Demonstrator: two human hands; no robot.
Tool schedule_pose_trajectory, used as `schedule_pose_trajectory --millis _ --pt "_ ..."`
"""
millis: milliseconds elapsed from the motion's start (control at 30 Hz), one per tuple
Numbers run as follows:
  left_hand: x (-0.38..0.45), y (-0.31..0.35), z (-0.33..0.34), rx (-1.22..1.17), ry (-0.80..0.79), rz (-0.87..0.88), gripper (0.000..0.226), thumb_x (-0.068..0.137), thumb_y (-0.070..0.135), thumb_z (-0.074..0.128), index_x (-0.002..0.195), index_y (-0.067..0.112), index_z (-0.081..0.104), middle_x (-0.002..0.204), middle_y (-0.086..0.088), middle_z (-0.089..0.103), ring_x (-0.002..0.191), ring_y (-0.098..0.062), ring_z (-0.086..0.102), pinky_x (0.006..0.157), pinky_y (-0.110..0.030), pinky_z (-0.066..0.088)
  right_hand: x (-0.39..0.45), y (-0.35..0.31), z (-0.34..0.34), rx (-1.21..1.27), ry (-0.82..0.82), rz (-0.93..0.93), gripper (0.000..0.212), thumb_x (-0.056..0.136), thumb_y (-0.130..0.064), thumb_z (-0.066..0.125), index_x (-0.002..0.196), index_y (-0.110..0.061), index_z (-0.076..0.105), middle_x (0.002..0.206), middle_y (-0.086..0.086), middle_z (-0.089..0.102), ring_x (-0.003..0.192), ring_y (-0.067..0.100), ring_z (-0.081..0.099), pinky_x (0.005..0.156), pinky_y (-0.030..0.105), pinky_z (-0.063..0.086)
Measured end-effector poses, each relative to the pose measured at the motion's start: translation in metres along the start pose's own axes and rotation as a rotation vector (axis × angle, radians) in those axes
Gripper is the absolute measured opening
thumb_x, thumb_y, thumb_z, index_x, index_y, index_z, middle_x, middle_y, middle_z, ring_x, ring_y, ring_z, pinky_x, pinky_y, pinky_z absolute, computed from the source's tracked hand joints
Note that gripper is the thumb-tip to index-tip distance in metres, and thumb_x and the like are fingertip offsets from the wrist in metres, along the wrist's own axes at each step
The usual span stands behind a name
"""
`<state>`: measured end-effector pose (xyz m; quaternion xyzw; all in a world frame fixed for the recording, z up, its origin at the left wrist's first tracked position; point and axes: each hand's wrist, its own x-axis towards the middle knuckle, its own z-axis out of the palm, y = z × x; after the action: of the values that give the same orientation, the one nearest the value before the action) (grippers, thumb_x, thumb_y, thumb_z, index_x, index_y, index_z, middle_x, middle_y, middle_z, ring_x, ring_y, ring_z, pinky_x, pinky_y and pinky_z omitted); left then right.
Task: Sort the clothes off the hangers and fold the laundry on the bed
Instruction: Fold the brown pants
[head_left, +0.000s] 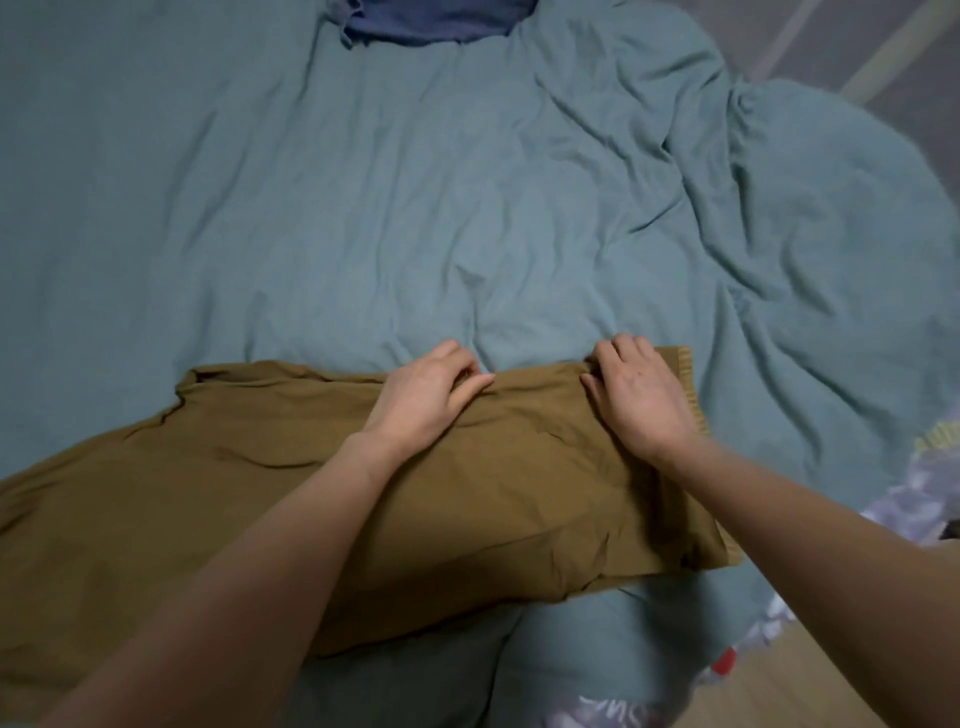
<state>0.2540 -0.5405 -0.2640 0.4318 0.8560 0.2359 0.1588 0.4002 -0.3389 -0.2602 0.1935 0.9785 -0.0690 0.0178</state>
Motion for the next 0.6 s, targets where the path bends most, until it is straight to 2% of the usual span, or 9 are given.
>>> schedule_pose_trajectory --millis 100,200,300,400,433,500,567,600 --pt "0.003 -0.001 -0.002 0.091 -0.049 0.076 0.028 0.096 0.045 0.049 0.088 0.019 0.053 0.091 -0.001 0.056 0.085 -0.025 0.06 0.071 -0.038 0.046 -0.002 0.003 0.005 0.032 0.067 0.004 0.013 0.096 -0.019 0.048 0.091 -0.007 0.05 0.094 0.015 0.051 0.087 0.031 0.046 0.077 0.042 0.04" --pt "0.003 -0.005 -0.006 0.291 -0.078 0.111 0.033 0.098 0.049 0.04 0.092 0.018 0.051 0.096 -0.001 0.064 0.091 -0.025 0.062 0.069 -0.035 0.042 -0.001 0.008 0.011 0.043 0.036 -0.01 0.005 0.095 -0.01 0.044 0.092 -0.008 0.048 0.093 0.013 0.051 0.085 0.028 0.043 0.077 0.037 0.037" --pt "0.01 -0.005 -0.011 0.483 -0.164 0.027 0.041 0.099 0.053 0.032 0.1 0.021 0.056 0.1 -0.007 0.07 0.097 -0.029 0.064 0.072 -0.035 0.042 0.001 0.015 0.016 0.041 -0.048 0.048 0.009 0.093 -0.004 0.043 0.101 -0.008 0.047 0.102 0.013 0.052 0.094 0.028 0.043 0.08 0.034 0.032" --pt "0.025 -0.003 -0.009 0.679 -0.22 -0.12 0.045 0.098 0.055 0.036 0.104 0.021 0.064 0.107 -0.007 0.069 0.104 -0.027 0.063 0.078 -0.032 0.042 0.006 0.015 0.015 0.06 -0.077 0.185 0.02 0.09 -0.002 0.046 0.11 -0.005 0.045 0.113 0.017 0.048 0.105 0.032 0.042 0.087 0.037 0.033" --pt "0.027 0.0 -0.005 0.71 -0.201 -0.138 0.039 0.097 0.05 0.042 0.105 0.02 0.064 0.11 -0.007 0.067 0.107 -0.027 0.06 0.082 -0.033 0.041 0.004 0.013 0.011 0.079 -0.055 0.218 0.022 0.089 -0.004 0.048 0.111 -0.004 0.045 0.116 0.018 0.046 0.107 0.034 0.042 0.09 0.038 0.033" --pt "0.022 0.012 0.002 0.657 -0.028 -0.049 0.023 0.092 0.034 0.059 0.107 0.017 0.06 0.11 -0.008 0.062 0.106 -0.029 0.055 0.085 -0.037 0.038 -0.014 0.01 0.0 0.124 0.026 0.177 0.029 0.091 -0.017 0.053 0.116 -0.004 0.046 0.124 0.019 0.044 0.116 0.035 0.042 0.099 0.042 0.034" --pt "0.004 0.033 0.012 0.451 0.192 0.119 0.024 0.088 0.027 0.063 0.108 0.015 0.06 0.108 -0.008 0.059 0.102 -0.029 0.055 0.087 -0.038 0.037 -0.048 0.008 -0.009 0.211 0.084 0.037 0.039 0.094 -0.033 0.049 0.123 -0.007 0.048 0.139 0.015 0.042 0.13 0.03 0.037 0.109 0.041 0.029" --pt "-0.009 0.049 0.019 0.327 0.239 0.208 0.027 0.09 0.03 0.058 0.111 0.014 0.061 0.112 -0.007 0.06 0.106 -0.028 0.054 0.091 -0.037 0.037 -0.068 0.005 -0.011 0.265 0.074 -0.028 0.045 0.095 -0.039 0.044 0.128 -0.008 0.048 0.145 0.012 0.039 0.136 0.026 0.033 0.113 0.038 0.026"
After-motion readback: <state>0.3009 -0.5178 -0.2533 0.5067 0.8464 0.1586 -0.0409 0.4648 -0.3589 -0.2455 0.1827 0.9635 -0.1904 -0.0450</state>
